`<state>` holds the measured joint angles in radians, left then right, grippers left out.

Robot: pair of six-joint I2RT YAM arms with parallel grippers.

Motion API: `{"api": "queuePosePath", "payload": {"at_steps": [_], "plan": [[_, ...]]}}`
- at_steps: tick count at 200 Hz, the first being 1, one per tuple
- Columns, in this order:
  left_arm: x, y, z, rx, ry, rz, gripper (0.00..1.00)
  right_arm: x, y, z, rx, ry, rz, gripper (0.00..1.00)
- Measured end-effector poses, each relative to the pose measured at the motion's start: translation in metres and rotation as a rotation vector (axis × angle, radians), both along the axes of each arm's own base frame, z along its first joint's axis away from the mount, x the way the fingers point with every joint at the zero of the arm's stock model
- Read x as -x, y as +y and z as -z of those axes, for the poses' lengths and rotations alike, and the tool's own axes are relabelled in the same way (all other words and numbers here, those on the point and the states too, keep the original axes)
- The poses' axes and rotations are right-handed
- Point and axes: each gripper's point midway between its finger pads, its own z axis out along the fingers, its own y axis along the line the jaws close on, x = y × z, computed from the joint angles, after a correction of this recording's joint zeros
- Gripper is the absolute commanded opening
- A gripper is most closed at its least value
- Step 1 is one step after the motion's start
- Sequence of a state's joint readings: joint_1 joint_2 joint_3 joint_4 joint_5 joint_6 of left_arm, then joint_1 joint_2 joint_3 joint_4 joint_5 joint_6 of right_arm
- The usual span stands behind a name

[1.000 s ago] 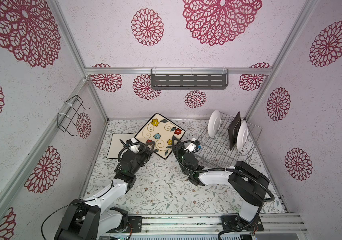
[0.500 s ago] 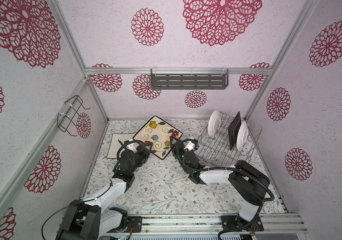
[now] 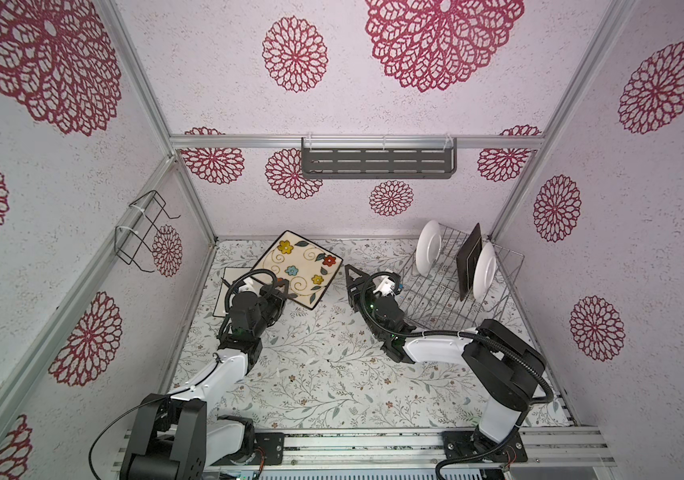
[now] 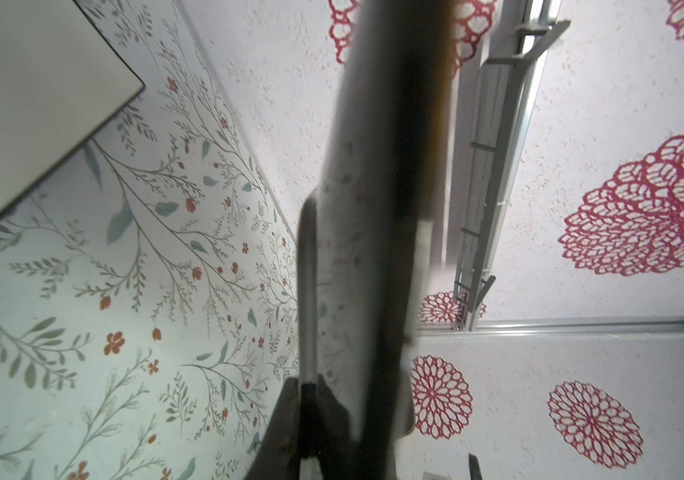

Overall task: Unload the plates from the dish rack
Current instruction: 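Move the held flowered plate over the white square plate with the left gripper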

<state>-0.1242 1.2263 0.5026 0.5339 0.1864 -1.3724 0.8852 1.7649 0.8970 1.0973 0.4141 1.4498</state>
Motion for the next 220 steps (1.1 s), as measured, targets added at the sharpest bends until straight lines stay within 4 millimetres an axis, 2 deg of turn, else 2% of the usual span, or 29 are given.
{"api": "queuePosePath", "payload": {"at_steps": [38,72,136,161,220], "plan": [[-0.007,0.028,0.009,-0.004,0.024,-0.081,0.00,-0.006,-0.005,0.004,0.006,0.015,0.000,0.64],[-0.012,0.050,0.018,-0.006,0.045,-0.143,0.00,-0.011,-0.001,0.011,0.063,0.045,-0.019,0.65],[-0.026,0.092,0.049,0.026,0.086,-0.267,0.00,-0.019,0.023,-0.011,0.197,0.023,-0.087,0.66],[-0.026,0.104,0.062,0.055,0.092,-0.314,0.00,-0.020,0.028,-0.012,0.254,0.018,-0.105,0.66],[-0.029,0.121,0.085,0.116,0.122,-0.366,0.00,-0.023,0.033,0.006,0.355,0.050,-0.125,0.67]]}}
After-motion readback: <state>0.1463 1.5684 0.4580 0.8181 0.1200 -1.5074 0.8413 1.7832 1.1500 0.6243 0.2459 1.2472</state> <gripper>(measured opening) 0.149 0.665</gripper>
